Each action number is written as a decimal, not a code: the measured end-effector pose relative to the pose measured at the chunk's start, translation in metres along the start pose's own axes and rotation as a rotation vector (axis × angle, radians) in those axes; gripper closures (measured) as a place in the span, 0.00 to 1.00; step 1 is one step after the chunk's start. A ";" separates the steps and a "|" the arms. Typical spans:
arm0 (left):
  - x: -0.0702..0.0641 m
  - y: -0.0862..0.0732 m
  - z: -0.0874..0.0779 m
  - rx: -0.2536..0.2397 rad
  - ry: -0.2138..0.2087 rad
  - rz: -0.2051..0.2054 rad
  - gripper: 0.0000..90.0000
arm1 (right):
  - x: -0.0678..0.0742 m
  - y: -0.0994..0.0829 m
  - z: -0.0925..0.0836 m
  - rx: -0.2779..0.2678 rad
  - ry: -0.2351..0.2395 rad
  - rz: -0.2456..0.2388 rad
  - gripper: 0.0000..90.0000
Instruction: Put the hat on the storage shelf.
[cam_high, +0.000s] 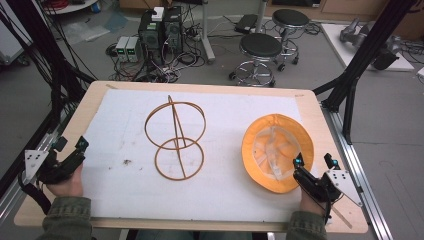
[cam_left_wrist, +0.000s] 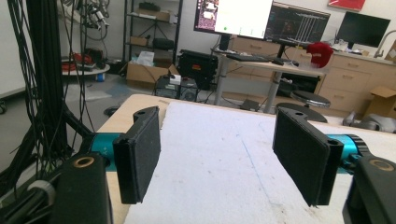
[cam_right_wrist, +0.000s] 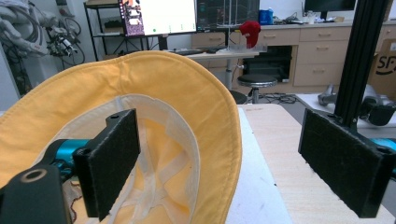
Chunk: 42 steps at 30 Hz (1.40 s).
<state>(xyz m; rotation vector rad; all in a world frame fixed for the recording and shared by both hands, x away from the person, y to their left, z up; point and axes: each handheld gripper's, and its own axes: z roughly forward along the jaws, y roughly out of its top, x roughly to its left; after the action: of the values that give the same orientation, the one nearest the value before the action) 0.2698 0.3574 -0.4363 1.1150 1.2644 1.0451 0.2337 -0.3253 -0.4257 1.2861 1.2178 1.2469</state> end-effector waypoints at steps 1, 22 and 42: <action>0.001 0.000 0.000 -0.002 0.003 -0.005 0.36 | 0.000 0.000 0.000 0.000 0.000 0.000 0.13; 0.004 0.000 0.002 0.006 -0.001 -0.019 0.36 | -0.005 0.006 0.013 0.070 0.005 0.032 0.13; 0.005 0.000 0.002 0.005 -0.021 -0.032 0.36 | -0.011 0.004 0.018 0.312 0.127 0.187 0.83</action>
<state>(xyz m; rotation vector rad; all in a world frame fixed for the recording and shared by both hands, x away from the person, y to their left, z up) 0.2720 0.3620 -0.4373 1.1039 1.2646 1.0044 0.2520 -0.3365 -0.4236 1.5964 1.4528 1.3239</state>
